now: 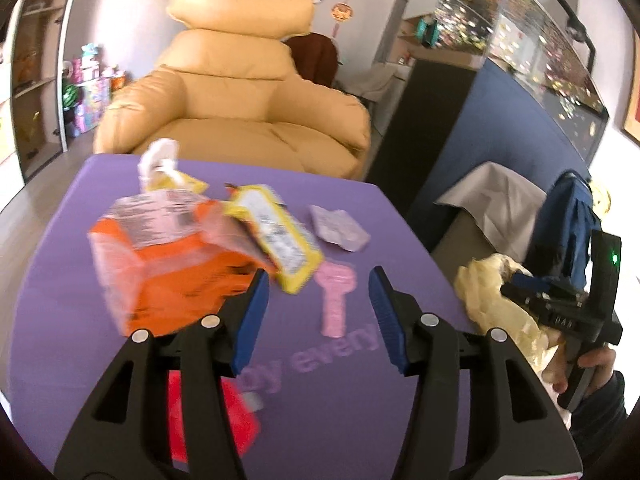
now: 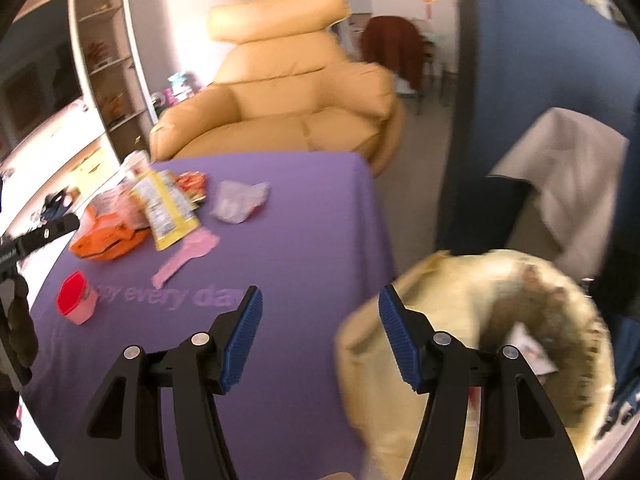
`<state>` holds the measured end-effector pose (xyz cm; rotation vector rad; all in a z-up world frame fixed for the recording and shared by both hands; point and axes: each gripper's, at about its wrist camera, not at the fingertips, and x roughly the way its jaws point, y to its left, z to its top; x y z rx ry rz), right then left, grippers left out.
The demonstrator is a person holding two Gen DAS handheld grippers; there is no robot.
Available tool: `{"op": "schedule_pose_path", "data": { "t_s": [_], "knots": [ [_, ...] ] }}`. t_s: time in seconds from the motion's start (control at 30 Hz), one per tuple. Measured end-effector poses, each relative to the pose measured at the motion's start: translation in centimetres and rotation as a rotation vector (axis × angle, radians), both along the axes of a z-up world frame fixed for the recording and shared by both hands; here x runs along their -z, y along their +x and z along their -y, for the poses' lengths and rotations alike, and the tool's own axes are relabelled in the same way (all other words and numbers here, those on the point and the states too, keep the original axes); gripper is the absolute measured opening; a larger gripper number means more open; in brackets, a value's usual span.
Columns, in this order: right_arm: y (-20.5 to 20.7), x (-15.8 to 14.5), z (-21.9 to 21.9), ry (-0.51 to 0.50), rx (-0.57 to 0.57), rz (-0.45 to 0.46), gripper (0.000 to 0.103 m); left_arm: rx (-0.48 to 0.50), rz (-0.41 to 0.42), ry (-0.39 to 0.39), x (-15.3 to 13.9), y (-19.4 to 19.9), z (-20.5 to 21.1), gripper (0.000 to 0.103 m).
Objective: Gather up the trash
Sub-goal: 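Grasp the orange plastic bag with the left tool while the right tool grasps the pink plastic spoon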
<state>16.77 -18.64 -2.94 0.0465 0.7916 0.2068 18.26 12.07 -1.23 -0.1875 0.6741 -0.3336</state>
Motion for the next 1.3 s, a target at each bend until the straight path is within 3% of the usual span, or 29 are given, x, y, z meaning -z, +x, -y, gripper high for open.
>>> {"op": "schedule_pose_path", "data": {
  "t_s": [0.17,0.3,0.4,0.73,0.93,1.0,1.07,1.23,1.3],
  "knots": [
    [0.5,1.4,-4.3,-0.032,-0.091,-0.022,0.057,-0.078,-0.012,0.012,0.4,0.4,-3.7,0.050],
    [0.5,2.5,-6.4,-0.077,-0.135,-0.031,0.057,-0.120,-0.076,-0.048,1.6,1.7,-6.9,0.050],
    [0.4,3.1,-7.1,-0.081,-0.150,-0.039,0.057,-0.142,-0.090,-0.045,2.2,2.5,-8.5,0.050],
    [0.9,4.0,-7.8,-0.042,-0.145,-0.039,0.057,-0.342,-0.126,0.001,3.6,4.8,-11.4,0.050],
    [2.7,3.6,-10.3,-0.003,-0.171,-0.033,0.057,-0.357,-0.198,0.021,5.1,6.8,-11.1,0.050],
    [3.8,3.7,-11.4,0.011,-0.181,-0.039,0.057,-0.338,-0.211,0.000,5.5,7.0,-11.2,0.043],
    [5.3,3.9,-12.6,0.034,-0.180,-0.049,0.057,-0.331,-0.211,-0.012,5.5,6.8,-11.4,0.029],
    [8.9,4.5,-14.1,0.101,-0.135,-0.079,0.057,-0.325,-0.164,-0.012,4.3,5.4,-12.0,0.025],
    [10.1,4.9,-14.8,0.080,-0.116,-0.082,0.057,-0.326,-0.128,-0.009,3.4,4.5,-12.3,0.024]
  ]
}}
